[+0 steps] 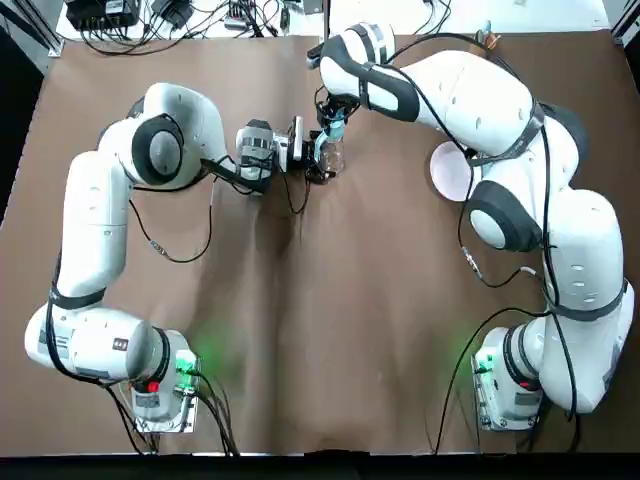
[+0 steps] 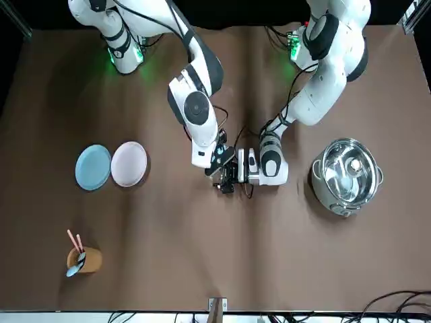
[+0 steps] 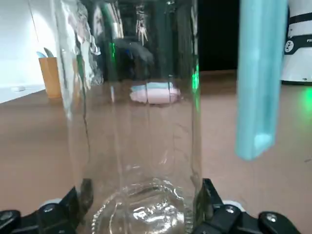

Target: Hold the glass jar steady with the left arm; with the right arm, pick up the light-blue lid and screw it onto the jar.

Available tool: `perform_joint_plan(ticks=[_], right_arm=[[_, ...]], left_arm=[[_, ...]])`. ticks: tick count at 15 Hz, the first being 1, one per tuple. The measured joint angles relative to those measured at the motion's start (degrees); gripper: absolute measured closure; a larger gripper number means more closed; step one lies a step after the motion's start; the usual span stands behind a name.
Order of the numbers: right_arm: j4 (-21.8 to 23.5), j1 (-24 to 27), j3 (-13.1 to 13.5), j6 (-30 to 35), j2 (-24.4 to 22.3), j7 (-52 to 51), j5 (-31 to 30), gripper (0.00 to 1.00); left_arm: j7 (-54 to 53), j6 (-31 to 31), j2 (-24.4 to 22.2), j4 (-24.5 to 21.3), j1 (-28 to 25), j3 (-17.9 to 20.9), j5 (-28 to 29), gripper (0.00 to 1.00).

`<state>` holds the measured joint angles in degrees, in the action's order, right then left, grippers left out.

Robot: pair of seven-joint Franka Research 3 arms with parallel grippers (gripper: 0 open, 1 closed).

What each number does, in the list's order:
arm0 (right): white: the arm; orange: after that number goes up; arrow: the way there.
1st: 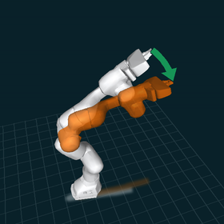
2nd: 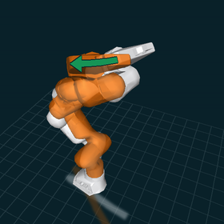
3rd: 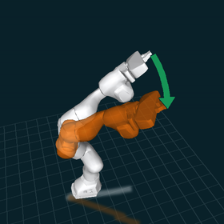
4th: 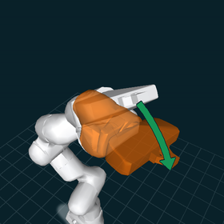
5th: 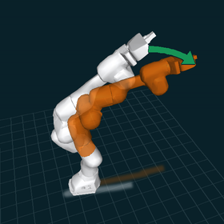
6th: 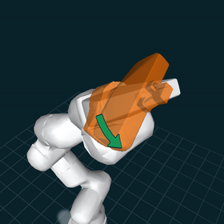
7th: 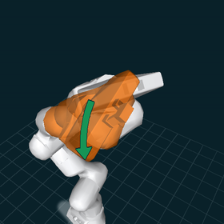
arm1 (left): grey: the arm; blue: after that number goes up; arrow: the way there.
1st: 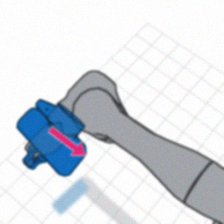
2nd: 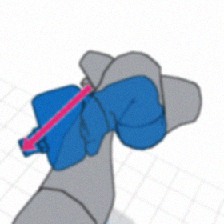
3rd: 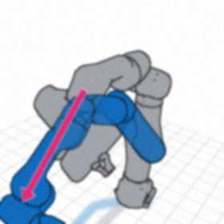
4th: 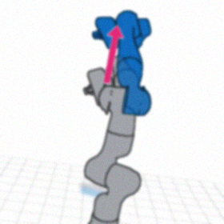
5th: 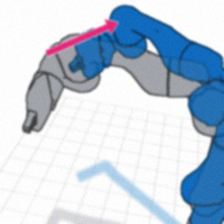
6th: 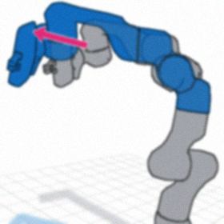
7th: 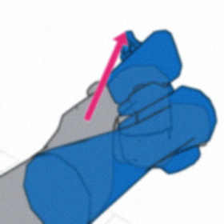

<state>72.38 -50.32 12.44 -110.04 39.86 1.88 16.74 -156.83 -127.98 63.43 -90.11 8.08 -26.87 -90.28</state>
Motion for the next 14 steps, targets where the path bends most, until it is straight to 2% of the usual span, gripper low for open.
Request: perform_joint_plan(ticks=[4, 14], right_arm=[[-1.3, 0.0, 0.0, 0.1, 1.2, 0.0, 0.0, 0.29], [-1.4, 0.0, 0.1, 0.2, 1.3, 0.0, 0.0, 0.29]], left_arm=[[0.0, -0.1, 0.0, 0.0, 0.0, 0.0, 0.0, 0.05], [0.0, -0.1, 0.0, 0.1, 0.0, 0.1, 0.0, 0.05]])
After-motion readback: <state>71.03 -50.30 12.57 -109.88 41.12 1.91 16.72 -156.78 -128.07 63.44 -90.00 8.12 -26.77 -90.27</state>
